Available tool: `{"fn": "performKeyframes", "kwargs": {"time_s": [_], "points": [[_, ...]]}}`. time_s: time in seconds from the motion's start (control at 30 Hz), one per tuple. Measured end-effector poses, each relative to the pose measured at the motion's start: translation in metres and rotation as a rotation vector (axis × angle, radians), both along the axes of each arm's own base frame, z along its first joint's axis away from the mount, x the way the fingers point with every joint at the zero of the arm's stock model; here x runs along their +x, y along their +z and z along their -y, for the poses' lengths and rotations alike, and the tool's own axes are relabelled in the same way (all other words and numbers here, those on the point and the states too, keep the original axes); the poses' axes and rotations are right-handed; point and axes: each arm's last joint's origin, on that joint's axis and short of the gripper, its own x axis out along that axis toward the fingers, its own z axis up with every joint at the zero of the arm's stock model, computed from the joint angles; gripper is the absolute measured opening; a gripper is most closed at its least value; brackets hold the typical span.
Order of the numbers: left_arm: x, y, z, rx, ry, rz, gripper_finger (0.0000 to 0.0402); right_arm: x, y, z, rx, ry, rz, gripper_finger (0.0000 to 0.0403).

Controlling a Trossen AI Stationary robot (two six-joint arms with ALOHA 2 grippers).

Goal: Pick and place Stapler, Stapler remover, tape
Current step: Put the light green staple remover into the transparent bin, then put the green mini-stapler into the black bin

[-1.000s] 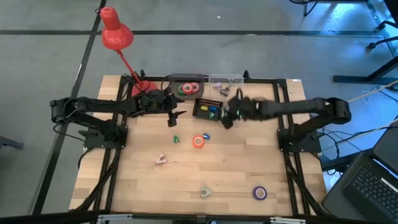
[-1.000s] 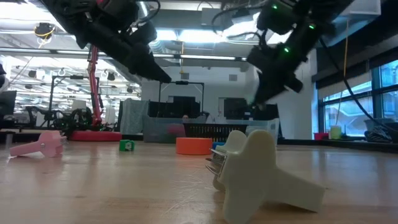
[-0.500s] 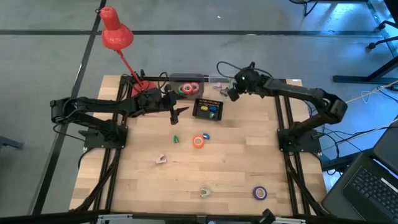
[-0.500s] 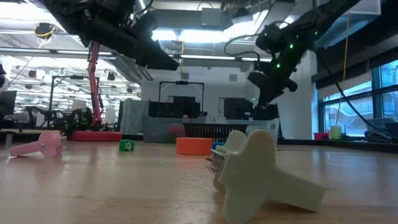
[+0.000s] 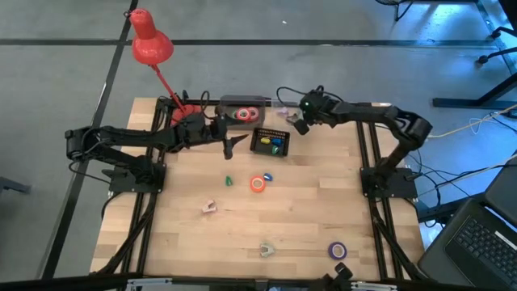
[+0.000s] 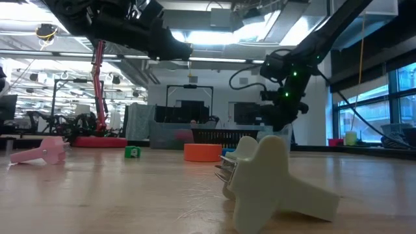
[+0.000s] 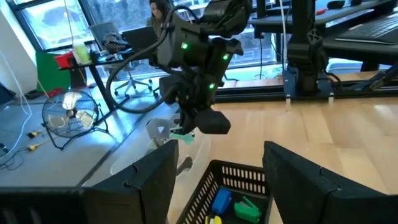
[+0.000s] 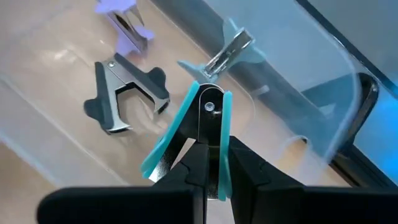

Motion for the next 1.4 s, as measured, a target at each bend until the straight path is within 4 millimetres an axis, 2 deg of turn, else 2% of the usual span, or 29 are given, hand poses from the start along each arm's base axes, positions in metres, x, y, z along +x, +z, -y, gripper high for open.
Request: {"fn": "performKeyframes", "kwargs": {"time_s": [0.17,0.4,0.57,0.67,0.77,0.93,1.03,1.17,1.3,1.4], "points": [[0.001,0.0,0.004,0.003,-0.016,-0.005,0.0226,0.002,-0.007,0.0,0.028,0.014,-0.005,0.0042],[0.002,0.0,0.005,0.023,-0.025,-0.013,0.0226,0.002,0.012,0.0,-0.027,0.02,0.076,0.0172],[0.002,-0.001,0.005,0.024,-0.025,-0.014,0.0226,0.0,0.034,-0.01,-0.057,0.027,0.135,0.0227],[0.002,-0.001,0.005,0.023,-0.025,-0.017,0.0226,0.003,0.055,-0.029,-0.101,0.106,0.177,0.0237],[0.001,-0.004,0.005,0.014,-0.025,-0.046,0.0226,0.008,0.079,-0.058,-0.118,0.241,0.264,0.0239],[0.001,-0.012,0.01,-0.019,-0.041,-0.13,0.0226,0.002,0.105,-0.111,0.042,0.458,0.38,0.024],[0.001,-0.017,0.017,-0.036,-0.093,-0.177,0.0226,-0.006,0.106,-0.14,0.109,0.515,0.379,0.024],[0.0,-0.027,0.03,-0.026,-0.222,-0.291,0.0226,-0.011,0.097,-0.17,0.188,0.556,0.381,0.024],[-0.005,-0.042,0.047,0.088,-0.363,-0.493,0.0226,-0.013,0.086,-0.187,0.21,0.56,0.362,0.024],[-0.01,-0.05,0.058,0.191,-0.435,-0.618,0.0226,-0.012,0.083,-0.192,0.176,0.554,0.369,0.0241]]}}
